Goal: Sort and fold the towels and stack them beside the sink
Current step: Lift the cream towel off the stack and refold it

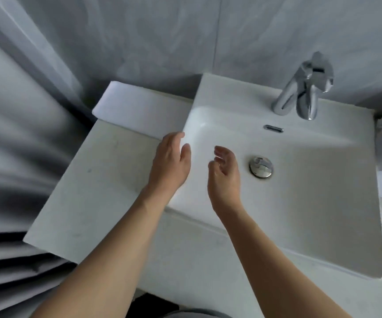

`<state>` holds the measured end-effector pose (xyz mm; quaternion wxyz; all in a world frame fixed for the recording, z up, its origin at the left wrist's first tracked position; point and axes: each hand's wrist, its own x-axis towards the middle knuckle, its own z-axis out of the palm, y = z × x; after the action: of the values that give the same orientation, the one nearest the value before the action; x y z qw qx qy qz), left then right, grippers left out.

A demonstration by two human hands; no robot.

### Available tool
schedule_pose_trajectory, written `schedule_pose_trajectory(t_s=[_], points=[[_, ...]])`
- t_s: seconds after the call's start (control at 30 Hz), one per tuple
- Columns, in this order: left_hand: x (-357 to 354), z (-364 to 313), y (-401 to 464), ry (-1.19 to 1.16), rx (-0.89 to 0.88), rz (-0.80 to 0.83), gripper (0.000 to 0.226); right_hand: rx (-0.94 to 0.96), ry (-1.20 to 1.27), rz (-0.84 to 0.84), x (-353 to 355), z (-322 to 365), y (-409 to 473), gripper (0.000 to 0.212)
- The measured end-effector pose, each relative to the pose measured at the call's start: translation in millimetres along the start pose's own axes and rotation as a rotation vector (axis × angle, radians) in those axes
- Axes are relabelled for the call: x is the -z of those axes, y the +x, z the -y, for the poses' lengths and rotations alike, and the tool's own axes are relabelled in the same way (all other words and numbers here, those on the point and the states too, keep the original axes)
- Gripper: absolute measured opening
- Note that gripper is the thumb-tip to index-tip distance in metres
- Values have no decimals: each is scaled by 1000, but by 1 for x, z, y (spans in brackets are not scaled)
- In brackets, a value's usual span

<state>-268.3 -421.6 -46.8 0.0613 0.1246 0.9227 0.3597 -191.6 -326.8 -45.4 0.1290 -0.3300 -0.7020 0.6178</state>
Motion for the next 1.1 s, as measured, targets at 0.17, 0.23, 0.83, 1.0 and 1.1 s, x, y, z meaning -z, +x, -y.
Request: schedule_pose_trajectory(t_s=[0.17, 0.23, 0.83, 1.0, 1.1], points=[[65, 70, 31, -57, 124, -74, 41, -26, -52, 162, -89, 27, 6, 37], [87, 96, 45, -133, 236, -106, 43, -128, -36, 228, -123, 37, 18, 35], [90, 258, 257, -813, 968, -370, 57, -1110, 588, -352, -233, 1, 180, 9], [81, 252, 292, -615, 810, -282, 13, -976, 510, -363, -231, 9, 194, 11], [82, 239, 287, -493, 732, -235, 11, -837, 295, -278, -230, 15, 197, 7]])
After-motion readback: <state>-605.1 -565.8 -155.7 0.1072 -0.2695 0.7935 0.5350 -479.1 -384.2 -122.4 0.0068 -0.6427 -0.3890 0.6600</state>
